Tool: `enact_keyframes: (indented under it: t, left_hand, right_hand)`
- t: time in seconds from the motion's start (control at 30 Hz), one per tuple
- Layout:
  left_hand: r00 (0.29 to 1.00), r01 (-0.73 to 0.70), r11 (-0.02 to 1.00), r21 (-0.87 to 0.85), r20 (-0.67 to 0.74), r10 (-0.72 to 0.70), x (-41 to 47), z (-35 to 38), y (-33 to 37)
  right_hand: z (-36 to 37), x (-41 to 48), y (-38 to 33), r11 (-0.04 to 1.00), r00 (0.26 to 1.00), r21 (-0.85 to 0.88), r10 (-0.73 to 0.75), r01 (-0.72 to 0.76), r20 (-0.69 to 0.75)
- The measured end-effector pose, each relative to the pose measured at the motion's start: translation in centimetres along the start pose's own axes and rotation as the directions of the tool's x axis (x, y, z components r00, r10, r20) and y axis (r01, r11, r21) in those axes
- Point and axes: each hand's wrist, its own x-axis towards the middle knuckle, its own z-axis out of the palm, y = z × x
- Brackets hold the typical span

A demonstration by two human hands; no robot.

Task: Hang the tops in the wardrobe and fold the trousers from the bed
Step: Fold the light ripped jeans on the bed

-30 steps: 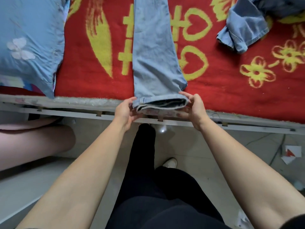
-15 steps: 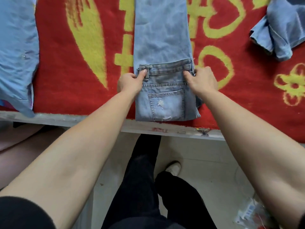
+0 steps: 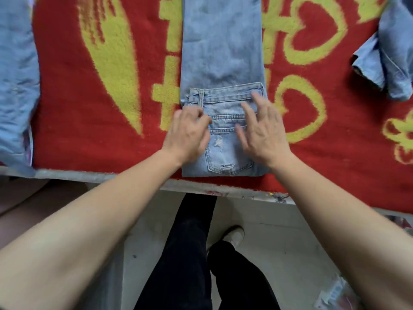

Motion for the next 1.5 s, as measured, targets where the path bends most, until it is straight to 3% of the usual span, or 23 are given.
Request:
enact_keyframes:
  t: [0.07,0.13,0.23,0.43,0.63,0.77,0.9,1.0,1.13,1.23,1.33,1.43,1.5]
  left_hand:
    - [0.958,-0.085,0.994,0.062,0.280,0.064,-2.9,0.0,0.9]
    - [0.821,-0.149,0.954,0.259,0.570,-0.026,-4.8,0.4,0.9]
    - [0.752,-0.160,0.921,0.355,0.648,-0.120,-5.4,1.2,1.4]
    - [0.649,0.025,0.978,0.208,0.741,-0.174,-3.2,-0.5,2.5]
    - [0.691,0.249,0.969,-0.002,0.701,-0.176,-4.9,-5.8,6.0]
    - [0.643,0.320,0.947,-0.028,0.741,-0.195,-7.7,-8.9,9.3]
    - [0.556,0.481,0.864,-0.148,0.813,-0.170,-9.9,-10.8,11.5]
    - [0.491,0.608,0.769,-0.198,0.854,-0.169,-9.4,-12.1,11.3]
    - [0.540,0.706,0.647,-0.289,0.810,-0.227,-7.0,-12.7,8.3]
    - [0.612,0.777,0.463,-0.426,0.685,-0.396,-4.4,-11.5,4.9]
    - [0.599,0.775,0.265,-0.574,0.533,-0.597,-1.6,-9.0,2.5]
    - [0.547,0.789,0.270,-0.551,0.432,-0.716,1.0,-5.8,0.8]
    - [0.532,0.804,0.295,-0.516,0.403,-0.745,2.6,-3.7,-0.3]
  right_hand:
    - [0.3,-3.4,-0.5,0.995,0.985,-0.009,-0.097,0.099,0.143]
    - [0.7,-5.7,-0.4,0.980,0.929,-0.094,-0.134,0.176,0.344]
    - [1.4,-6.5,-0.3,0.953,0.891,-0.237,-0.063,0.187,0.450]
    - [-0.1,-5.5,-0.9,0.979,0.878,-0.159,-0.037,0.128,0.478]
    - [-6.0,-8.0,-1.2,0.991,0.905,-0.001,-0.124,0.137,0.407]
    - [-9.8,-12.0,-2.2,0.995,0.902,0.081,-0.092,0.063,0.421]
    - [-12.6,-14.6,-2.5,0.991,0.845,0.087,-0.134,0.103,0.518]
    - [-14.4,-13.9,-1.8,0.986,0.780,0.165,-0.121,0.022,0.615]
    - [-15.6,-9.7,0.1,0.953,0.718,0.263,-0.078,-0.150,0.692]
    - [-14.6,-5.4,2.0,0.865,0.796,0.394,0.010,-0.311,0.606]
    - [-11.8,-1.0,3.5,0.735,0.864,0.496,0.245,-0.461,0.440]
    - [-8.4,2.7,3.8,0.653,0.836,0.522,0.421,-0.549,0.352]
    - [-6.3,4.3,3.9,0.666,0.813,0.466,0.471,-0.582,0.343]
